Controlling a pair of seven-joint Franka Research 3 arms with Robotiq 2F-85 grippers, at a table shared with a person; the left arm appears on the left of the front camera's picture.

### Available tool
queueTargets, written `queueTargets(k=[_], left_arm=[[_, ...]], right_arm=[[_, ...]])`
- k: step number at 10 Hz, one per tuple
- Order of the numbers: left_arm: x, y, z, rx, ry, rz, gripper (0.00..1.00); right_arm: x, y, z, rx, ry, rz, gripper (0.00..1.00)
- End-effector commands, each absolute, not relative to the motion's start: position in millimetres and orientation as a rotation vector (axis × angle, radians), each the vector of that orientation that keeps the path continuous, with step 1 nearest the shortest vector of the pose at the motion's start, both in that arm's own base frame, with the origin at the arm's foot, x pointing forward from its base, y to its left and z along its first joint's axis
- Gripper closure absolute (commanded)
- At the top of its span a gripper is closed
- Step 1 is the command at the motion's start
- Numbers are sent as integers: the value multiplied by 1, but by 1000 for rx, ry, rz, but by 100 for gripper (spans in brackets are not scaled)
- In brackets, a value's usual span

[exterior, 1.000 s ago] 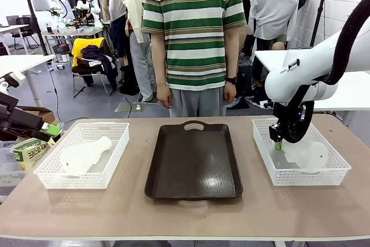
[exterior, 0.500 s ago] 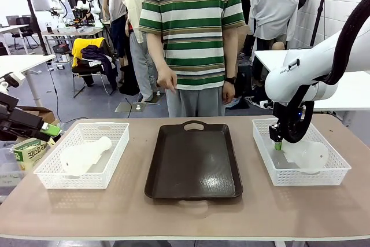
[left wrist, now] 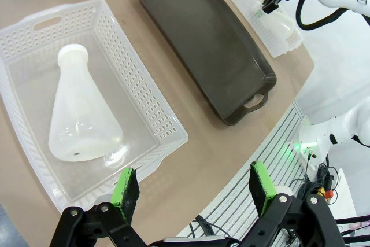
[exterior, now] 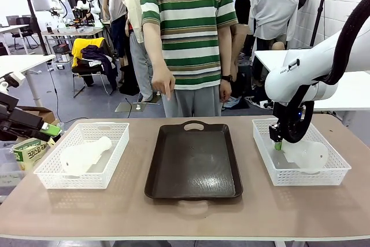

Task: Prepare the laboratory tools.
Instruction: While moving the picked Big flask to the Handle tray indicated by the person, stop as directed by the person.

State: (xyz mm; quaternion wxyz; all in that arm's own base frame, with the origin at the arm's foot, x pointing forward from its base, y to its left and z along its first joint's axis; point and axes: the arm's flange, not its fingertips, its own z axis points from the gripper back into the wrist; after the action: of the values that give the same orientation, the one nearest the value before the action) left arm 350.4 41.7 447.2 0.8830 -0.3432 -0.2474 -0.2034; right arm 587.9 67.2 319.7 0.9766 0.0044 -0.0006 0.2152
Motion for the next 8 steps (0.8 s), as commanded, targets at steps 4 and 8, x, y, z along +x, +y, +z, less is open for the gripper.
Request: queueTargets(k=[4, 8], left_arm=[[352, 43, 446, -727, -531, -432, 0], [352, 43, 446, -727, -531, -432, 0]], right_arm=[[588, 68, 319, 9, -2, 434, 100], [588, 68, 319, 9, -2, 434, 100]])
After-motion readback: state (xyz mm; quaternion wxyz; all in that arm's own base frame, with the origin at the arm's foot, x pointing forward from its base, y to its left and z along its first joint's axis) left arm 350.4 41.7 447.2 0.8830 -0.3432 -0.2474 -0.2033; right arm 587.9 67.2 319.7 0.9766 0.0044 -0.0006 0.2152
